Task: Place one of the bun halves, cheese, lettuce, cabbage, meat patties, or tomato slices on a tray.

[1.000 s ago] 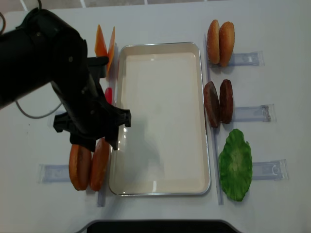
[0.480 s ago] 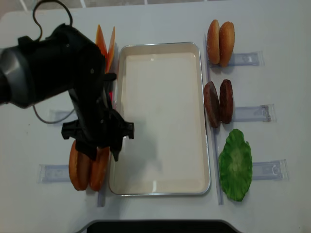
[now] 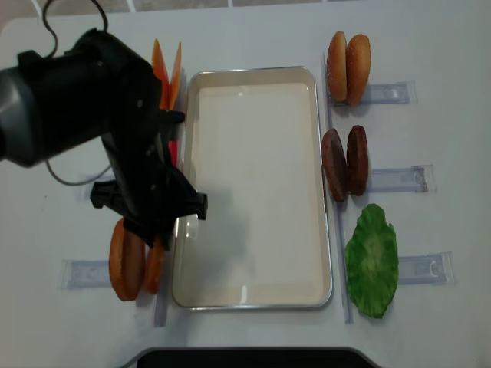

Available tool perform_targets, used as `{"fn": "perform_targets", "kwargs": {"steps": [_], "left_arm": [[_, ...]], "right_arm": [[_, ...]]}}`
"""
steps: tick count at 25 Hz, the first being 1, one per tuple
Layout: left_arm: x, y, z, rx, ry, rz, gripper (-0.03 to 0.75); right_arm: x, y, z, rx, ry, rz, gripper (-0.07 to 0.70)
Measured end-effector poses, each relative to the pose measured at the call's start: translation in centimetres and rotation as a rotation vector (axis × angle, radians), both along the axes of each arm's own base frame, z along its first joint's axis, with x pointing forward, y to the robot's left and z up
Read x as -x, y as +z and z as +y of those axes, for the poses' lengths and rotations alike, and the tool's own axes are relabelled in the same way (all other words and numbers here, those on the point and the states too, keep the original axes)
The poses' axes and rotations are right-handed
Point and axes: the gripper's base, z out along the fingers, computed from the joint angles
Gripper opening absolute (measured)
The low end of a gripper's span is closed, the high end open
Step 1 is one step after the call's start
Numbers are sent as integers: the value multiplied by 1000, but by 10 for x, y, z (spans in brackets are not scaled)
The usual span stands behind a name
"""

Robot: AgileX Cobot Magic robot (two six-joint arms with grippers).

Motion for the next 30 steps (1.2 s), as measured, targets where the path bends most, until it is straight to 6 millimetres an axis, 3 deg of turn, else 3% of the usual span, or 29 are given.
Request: {"fn": "perform_targets", "kwargs": {"steps": [8, 17, 20, 26, 30], "left_arm": [[-6, 47, -10, 158, 4, -140, 118], [-27, 55, -28, 354, -33, -371, 118], [-34, 49, -40, 431, -56, -387, 118], [-47, 12, -57, 453, -96, -312, 118], [-54, -2, -68, 543, -129, -287, 118]], "right_arm": [[0, 0, 0, 0, 0, 0, 433], [0, 0, 0, 0, 0, 0, 433], [0, 0, 0, 0, 0, 0, 433], [0, 0, 0, 0, 0, 0, 433], [0, 0, 0, 0, 0, 0, 433]]}}
